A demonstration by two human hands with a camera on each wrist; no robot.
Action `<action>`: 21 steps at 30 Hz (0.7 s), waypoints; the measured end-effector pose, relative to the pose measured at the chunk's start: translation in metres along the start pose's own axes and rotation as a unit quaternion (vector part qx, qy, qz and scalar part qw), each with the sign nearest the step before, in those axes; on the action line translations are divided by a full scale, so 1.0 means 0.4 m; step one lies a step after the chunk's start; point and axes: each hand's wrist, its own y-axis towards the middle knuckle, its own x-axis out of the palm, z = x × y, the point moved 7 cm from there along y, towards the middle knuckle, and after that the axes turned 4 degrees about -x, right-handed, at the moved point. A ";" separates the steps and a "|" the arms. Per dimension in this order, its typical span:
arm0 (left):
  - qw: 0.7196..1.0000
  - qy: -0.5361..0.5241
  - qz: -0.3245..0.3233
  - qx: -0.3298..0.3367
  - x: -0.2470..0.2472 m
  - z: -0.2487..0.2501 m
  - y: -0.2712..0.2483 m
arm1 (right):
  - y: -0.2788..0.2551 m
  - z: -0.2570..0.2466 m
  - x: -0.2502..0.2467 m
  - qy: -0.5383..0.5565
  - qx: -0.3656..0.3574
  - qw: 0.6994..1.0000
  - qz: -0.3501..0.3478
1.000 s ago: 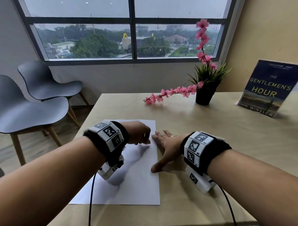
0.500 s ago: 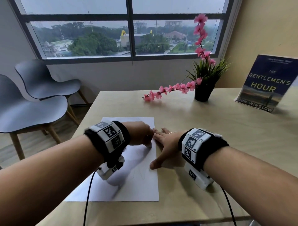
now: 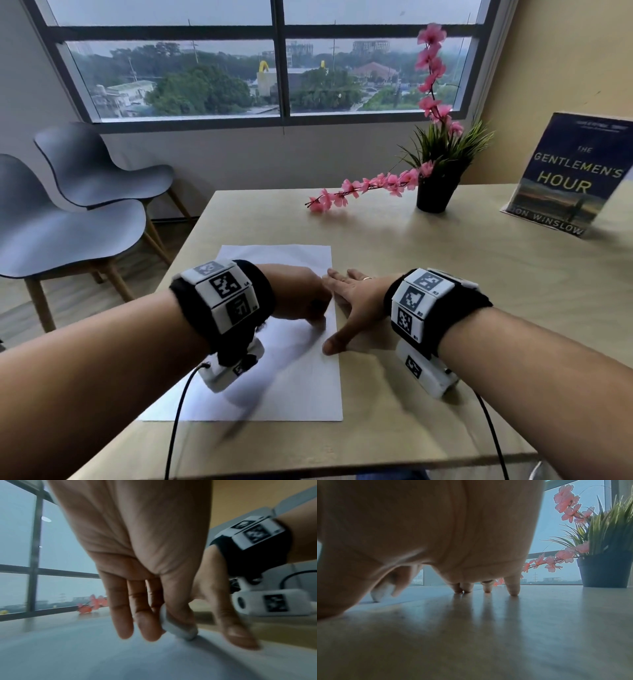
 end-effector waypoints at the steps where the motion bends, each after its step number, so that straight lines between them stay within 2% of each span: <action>1: 1.000 -0.004 0.006 -0.016 -0.009 -0.011 0.003 | -0.002 0.000 -0.001 -0.001 0.002 1.000 0.002; 4: 0.999 0.007 0.027 -0.034 -0.027 -0.030 0.010 | -0.003 0.000 -0.002 0.000 0.006 1.000 0.004; 9: 1.000 0.015 -0.018 0.000 0.016 0.000 -0.006 | -0.004 -0.001 -0.002 -0.005 0.006 1.000 -0.006; 15: 0.998 0.009 0.025 -0.064 -0.020 -0.088 0.013 | -0.011 -0.005 -0.004 0.001 0.011 1.000 -0.003; 19: 1.000 0.014 -0.008 -0.013 0.011 -0.031 -0.002 | -0.008 -0.004 -0.003 -0.001 0.012 1.000 -0.011; 21: 1.000 0.012 -0.011 -0.009 0.012 -0.025 -0.003 | -0.009 -0.004 -0.003 0.000 0.013 1.000 -0.012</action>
